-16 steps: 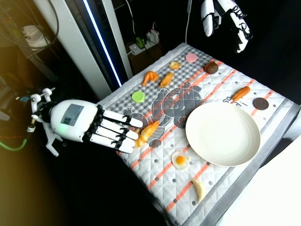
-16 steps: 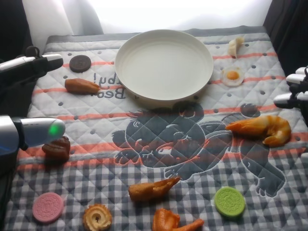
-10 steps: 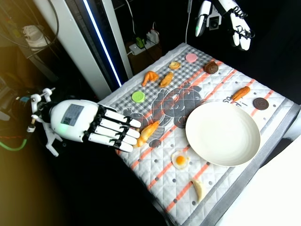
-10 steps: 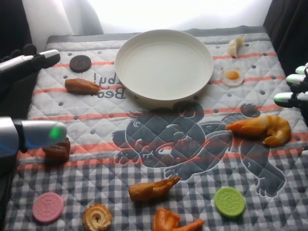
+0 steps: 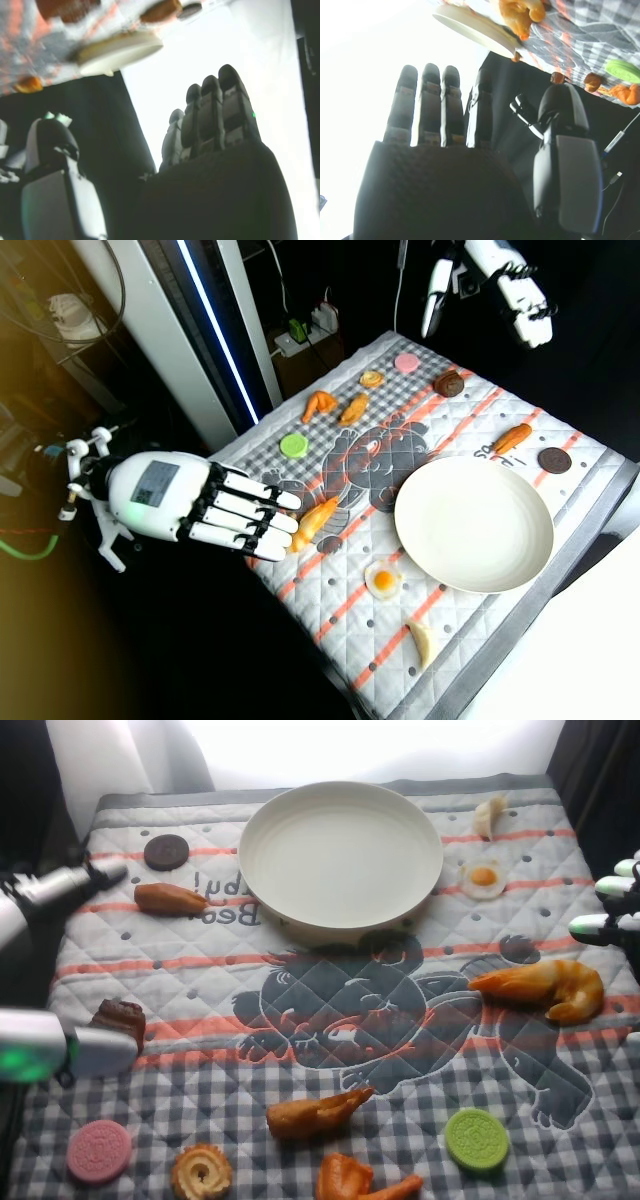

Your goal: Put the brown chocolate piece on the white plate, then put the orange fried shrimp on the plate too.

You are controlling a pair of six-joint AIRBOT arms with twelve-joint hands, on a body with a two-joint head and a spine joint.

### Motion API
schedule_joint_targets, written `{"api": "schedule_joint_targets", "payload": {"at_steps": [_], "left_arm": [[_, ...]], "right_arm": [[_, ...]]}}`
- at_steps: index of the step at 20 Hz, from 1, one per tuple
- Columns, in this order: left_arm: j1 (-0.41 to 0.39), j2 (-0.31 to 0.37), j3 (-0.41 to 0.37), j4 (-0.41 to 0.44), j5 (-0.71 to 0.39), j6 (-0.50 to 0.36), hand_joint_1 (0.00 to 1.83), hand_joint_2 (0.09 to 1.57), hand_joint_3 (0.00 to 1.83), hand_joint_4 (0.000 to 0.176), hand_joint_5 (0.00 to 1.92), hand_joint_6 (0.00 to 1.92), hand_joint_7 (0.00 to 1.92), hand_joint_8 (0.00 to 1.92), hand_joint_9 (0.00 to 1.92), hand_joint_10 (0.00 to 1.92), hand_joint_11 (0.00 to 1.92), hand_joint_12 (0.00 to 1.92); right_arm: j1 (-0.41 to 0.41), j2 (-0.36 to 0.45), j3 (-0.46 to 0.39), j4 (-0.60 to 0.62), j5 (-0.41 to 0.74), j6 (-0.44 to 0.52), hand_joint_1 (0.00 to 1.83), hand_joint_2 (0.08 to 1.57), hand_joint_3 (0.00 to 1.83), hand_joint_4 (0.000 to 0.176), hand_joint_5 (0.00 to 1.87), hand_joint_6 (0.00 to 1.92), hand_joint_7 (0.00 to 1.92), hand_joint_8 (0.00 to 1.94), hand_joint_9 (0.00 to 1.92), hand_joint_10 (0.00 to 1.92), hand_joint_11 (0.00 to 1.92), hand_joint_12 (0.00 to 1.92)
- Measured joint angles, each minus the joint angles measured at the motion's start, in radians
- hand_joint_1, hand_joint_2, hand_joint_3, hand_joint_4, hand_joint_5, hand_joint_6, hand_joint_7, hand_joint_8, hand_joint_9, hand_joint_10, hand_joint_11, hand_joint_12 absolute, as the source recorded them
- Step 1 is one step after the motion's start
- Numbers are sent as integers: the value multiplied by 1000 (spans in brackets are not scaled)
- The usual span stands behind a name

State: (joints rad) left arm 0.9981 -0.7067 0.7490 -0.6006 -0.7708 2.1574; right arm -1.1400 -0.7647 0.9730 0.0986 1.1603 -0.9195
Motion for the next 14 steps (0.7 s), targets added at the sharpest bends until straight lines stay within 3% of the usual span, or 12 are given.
{"api": "schedule_joint_targets", "payload": {"at_steps": [1, 2, 4, 6, 7, 10, 13, 14], "left_arm": [[-14, -18, 0, -23, 16, 79, 666, 853, 4, 176, 80, 0, 268, 2, 252, 6, 0, 447], [-19, -27, 0, -29, 21, 105, 616, 869, 4, 176, 82, 1, 280, 2, 255, 3, 0, 349], [-25, -51, 9, -41, 40, 143, 644, 871, 1, 176, 173, 0, 372, 0, 338, 2, 0, 416], [-25, -58, 24, -66, 66, 143, 668, 870, 0, 176, 225, 7, 452, 9, 416, 9, 12, 471], [-26, -62, 33, -76, 72, 146, 705, 884, 0, 176, 335, 10, 541, 10, 469, 10, 20, 507], [-34, -79, 57, -101, 93, 146, 739, 919, 2, 137, 647, 10, 795, 9, 592, 5, 0, 621], [-39, -95, 65, -111, 106, 146, 774, 939, 2, 136, 681, 3, 829, 5, 608, 4, 0, 562], [-45, -96, 68, -114, 107, 146, 807, 929, 0, 126, 701, 4, 852, 6, 615, 4, 0, 578]], "right_arm": [[0, 0, 0, 1, 1, 0, 495, 1128, 0, 127, 402, 3, 263, 1, 206, 0, 0, 339], [0, 0, 0, 1, 1, 0, 478, 1125, 0, 124, 406, 3, 266, 1, 209, 1, 0, 351], [0, 0, 0, -3, 1, 0, 487, 1128, 0, 110, 418, 0, 276, 0, 226, 0, 0, 532], [-2, 0, 0, 2, 1, 0, 511, 1141, 2, 118, 407, 0, 270, 0, 221, 0, 0, 494], [-2, 0, 0, 2, -2, 1, 528, 1142, 1, 109, 409, 0, 275, 1, 229, 2, 0, 529], [-2, 0, 0, -3, 0, 2, 466, 1147, 1, 114, 391, 0, 283, 1, 236, 2, 0, 528], [-2, 0, 0, -2, 0, 1, 492, 1149, 1, 112, 394, 2, 279, 1, 224, 0, 0, 502], [-2, 0, 0, -3, 0, 2, 487, 1156, 2, 110, 387, 2, 283, 1, 227, 1, 0, 419]]}}
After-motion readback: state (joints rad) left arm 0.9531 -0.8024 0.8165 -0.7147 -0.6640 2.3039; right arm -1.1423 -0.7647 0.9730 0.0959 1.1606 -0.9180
